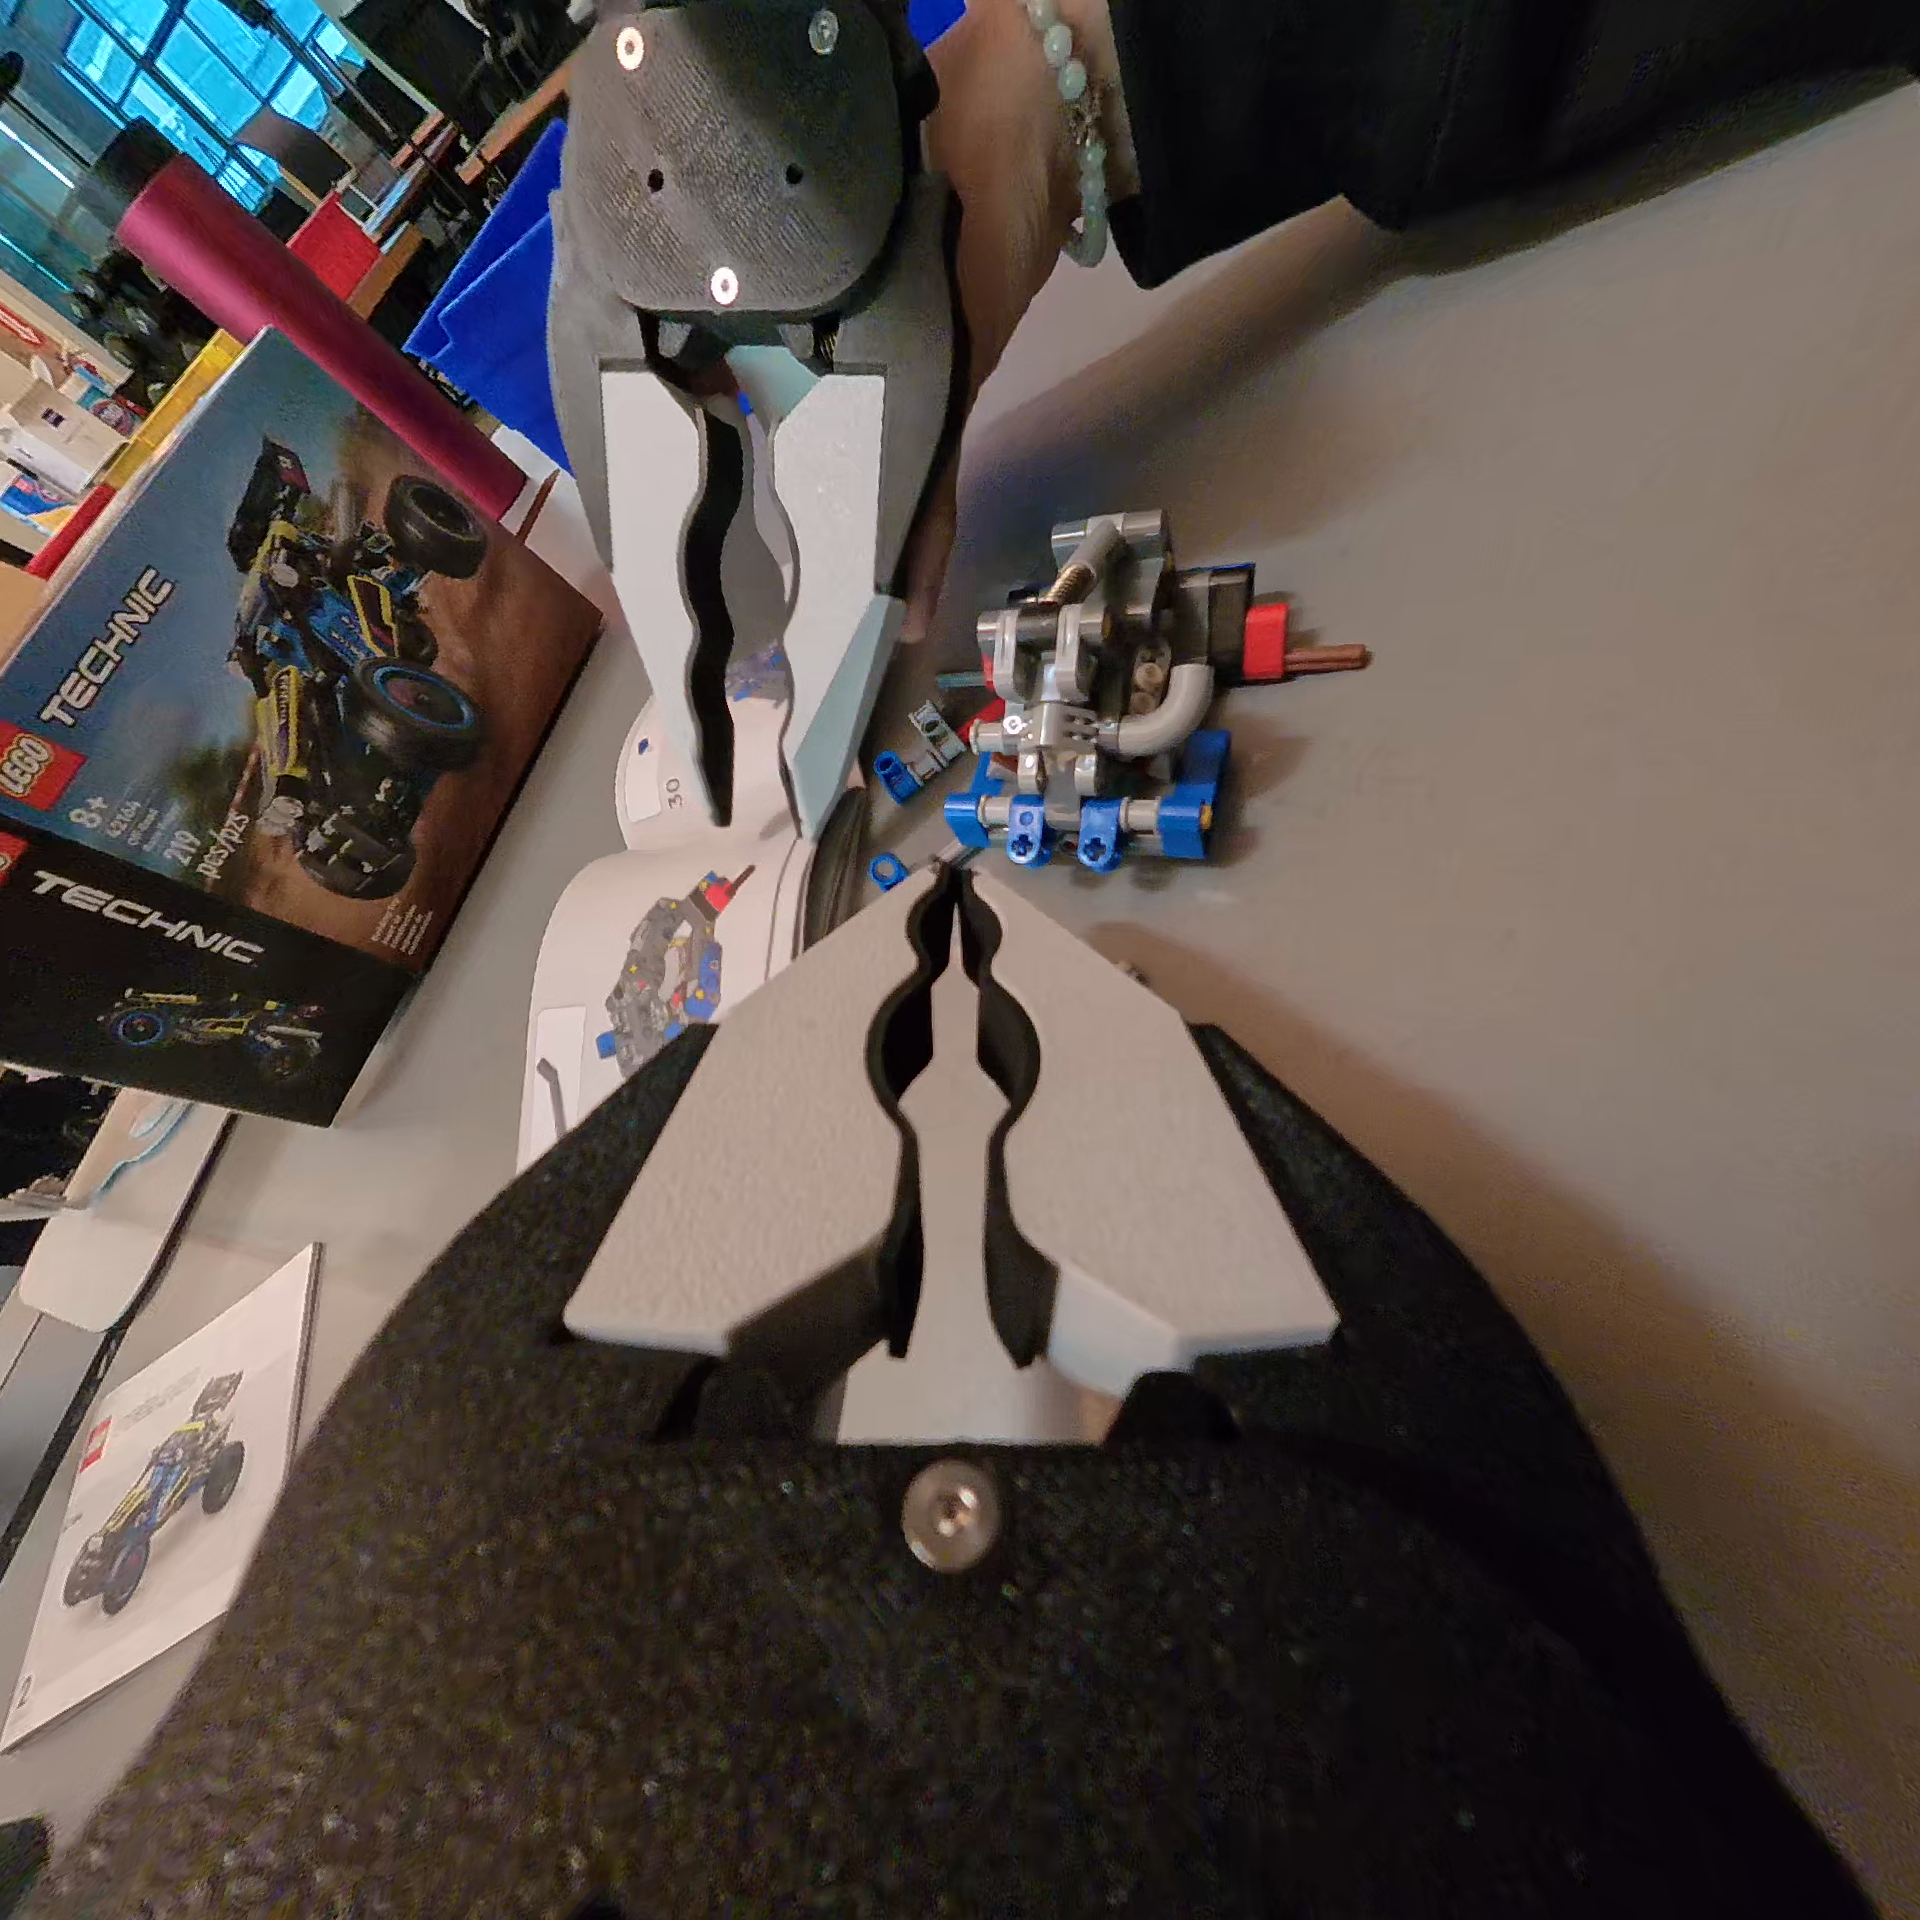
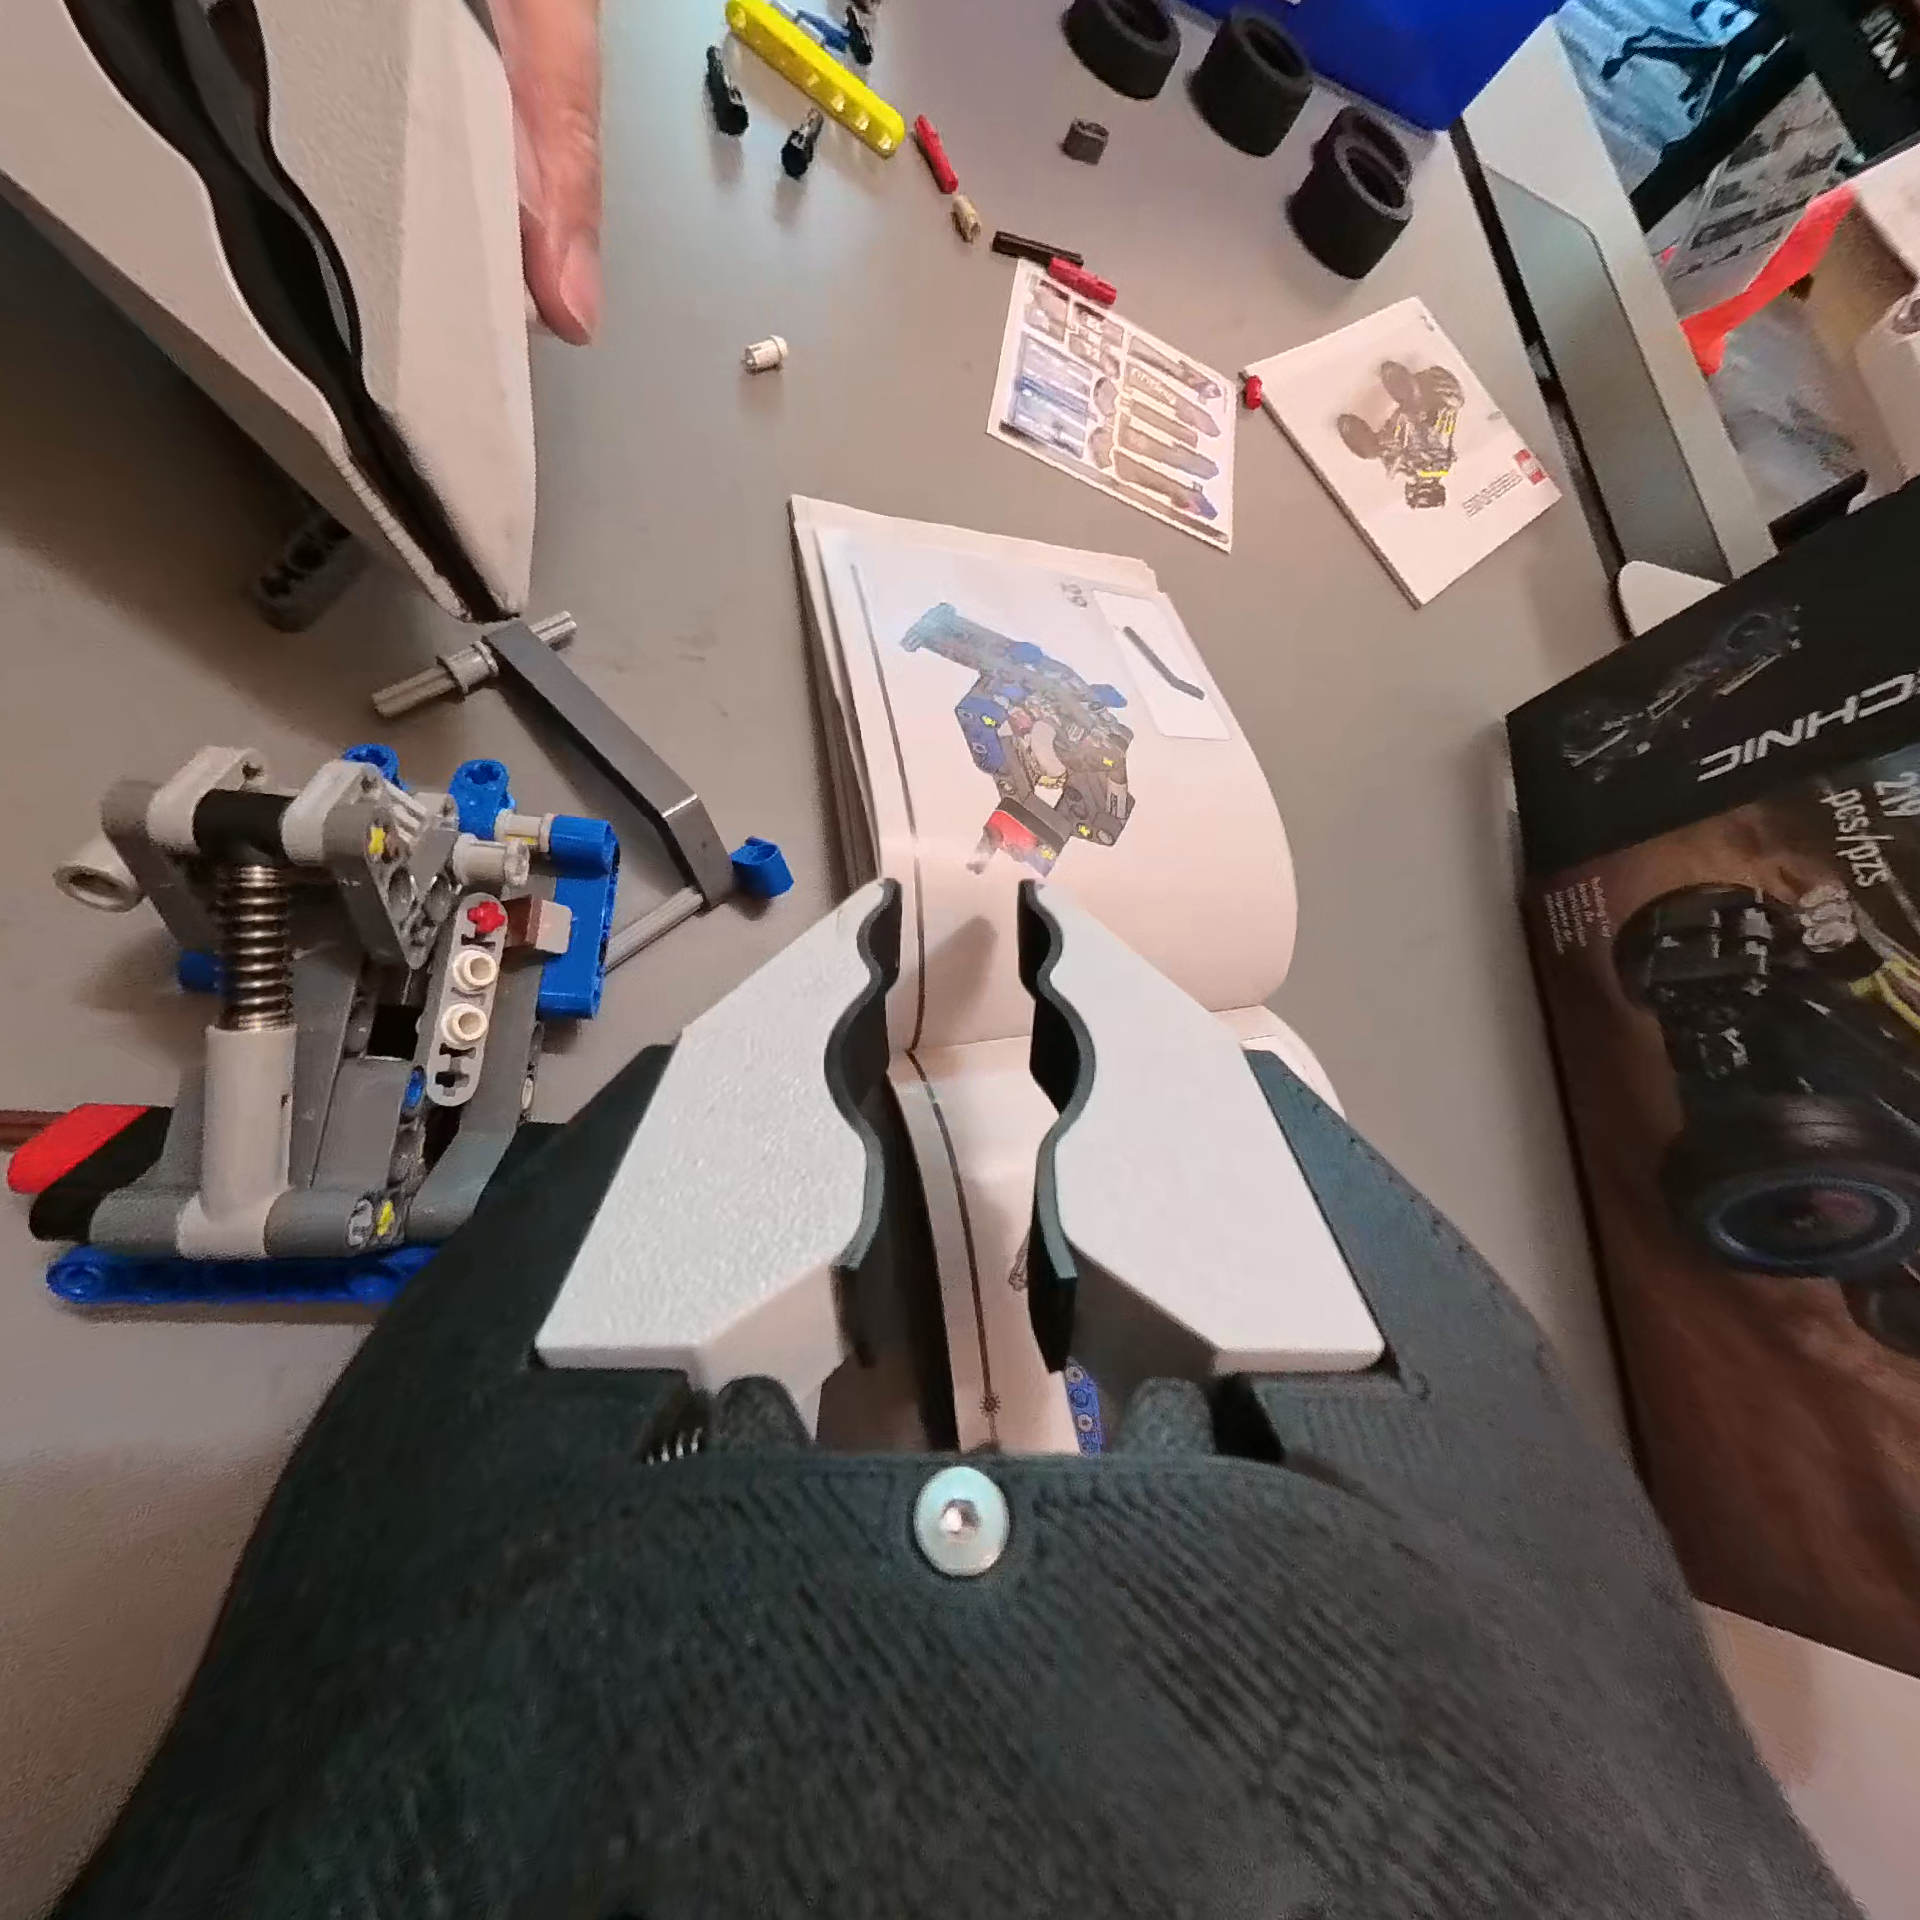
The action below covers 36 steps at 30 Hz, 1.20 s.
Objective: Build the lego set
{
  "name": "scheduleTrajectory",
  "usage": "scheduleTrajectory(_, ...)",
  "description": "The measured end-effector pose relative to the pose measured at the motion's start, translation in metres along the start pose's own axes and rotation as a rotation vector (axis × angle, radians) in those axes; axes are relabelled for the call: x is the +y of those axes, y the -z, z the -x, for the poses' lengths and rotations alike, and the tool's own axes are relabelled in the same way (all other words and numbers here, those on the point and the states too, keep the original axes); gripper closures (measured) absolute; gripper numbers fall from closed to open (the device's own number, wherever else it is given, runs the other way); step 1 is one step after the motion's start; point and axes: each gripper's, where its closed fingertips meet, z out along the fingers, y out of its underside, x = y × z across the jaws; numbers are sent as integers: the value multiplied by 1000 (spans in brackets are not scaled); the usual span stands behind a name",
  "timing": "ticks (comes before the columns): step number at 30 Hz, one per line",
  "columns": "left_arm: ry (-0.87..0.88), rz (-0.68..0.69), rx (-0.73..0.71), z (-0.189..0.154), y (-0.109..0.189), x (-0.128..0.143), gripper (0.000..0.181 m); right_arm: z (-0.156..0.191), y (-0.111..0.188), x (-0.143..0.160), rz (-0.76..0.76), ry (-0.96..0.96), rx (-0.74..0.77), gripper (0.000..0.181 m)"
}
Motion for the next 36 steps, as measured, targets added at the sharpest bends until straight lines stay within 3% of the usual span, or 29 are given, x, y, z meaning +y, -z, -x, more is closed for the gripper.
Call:
scheduleTrajectory(8, 0, -1, 4, -1, 0, 0, 181, 8, 0, -1, 4, 28, -35, 161)
scheduleTrajectory(24, -13, 26, -6, 1, 1, 2, 181, 2, 7, 1, -11, 4, -1, 181)
scheduleTrajectory(28, 26, 114, -124, 31, 9, 15, 180, -3, 10, -2, -43, -40, 22, 181)
scheduleTrajectory(33, 44, 352, -114, 55, 2, 46, 157, -7, 13, -3, -73, -90, 27, 181)
scheduleTrajectory(36, 72, 352, -84, 63, -7, 46, 161, -2, 11, -3, -60, -57, 10, 159)
